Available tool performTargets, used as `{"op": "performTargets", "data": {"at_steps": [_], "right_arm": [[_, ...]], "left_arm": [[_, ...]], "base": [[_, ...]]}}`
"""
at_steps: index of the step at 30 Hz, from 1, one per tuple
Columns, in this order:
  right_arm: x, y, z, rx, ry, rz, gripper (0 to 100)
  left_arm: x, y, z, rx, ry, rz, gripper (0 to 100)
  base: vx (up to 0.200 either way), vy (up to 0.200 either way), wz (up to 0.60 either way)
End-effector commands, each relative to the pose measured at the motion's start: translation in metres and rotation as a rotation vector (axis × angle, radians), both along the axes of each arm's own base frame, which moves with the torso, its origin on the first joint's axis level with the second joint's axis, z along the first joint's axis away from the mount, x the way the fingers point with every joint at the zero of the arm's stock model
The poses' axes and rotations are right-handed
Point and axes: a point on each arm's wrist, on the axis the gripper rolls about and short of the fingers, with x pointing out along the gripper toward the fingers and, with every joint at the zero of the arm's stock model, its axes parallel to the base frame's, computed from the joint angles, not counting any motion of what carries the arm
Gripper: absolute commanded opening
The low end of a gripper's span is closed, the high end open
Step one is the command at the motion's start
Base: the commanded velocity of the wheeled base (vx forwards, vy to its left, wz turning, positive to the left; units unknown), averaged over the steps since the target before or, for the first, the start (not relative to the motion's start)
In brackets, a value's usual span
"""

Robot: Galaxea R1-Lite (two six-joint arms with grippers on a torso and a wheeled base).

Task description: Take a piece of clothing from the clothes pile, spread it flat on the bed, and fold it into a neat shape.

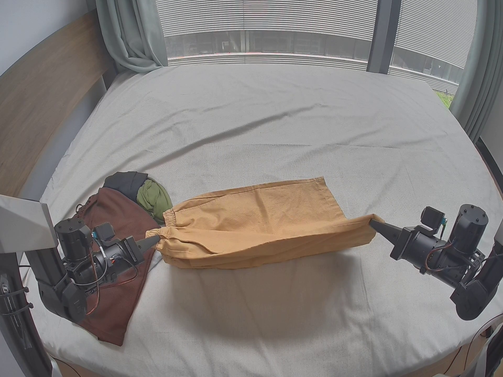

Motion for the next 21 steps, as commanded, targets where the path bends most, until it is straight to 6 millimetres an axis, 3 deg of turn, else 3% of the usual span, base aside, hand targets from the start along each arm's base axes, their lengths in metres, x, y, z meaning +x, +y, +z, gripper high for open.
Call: {"op": "performTargets", "data": {"at_steps": [1, 9, 21], "right_arm": [[0.0, 0.0, 0.005, 0.006, -0.023, 0.002, 0], [0.012, -0.001, 0.011, 0.037, -0.05, -0.014, 0], [0.073, -0.002, 0.002, 0.081, -0.071, -0.049, 0]], "left_arm": [[0.001, 0.001, 0.0, -0.001, -0.002, 0.002, 0], [0.005, 0.002, 0.007, -0.023, -0.023, 0.031, 0], [0.013, -0.001, 0.012, -0.035, -0.05, 0.052, 0]], "base": [[0.0, 0.0, 0.0], [0.0, 0.0, 0.0], [0.0, 0.0, 0.0]]}}
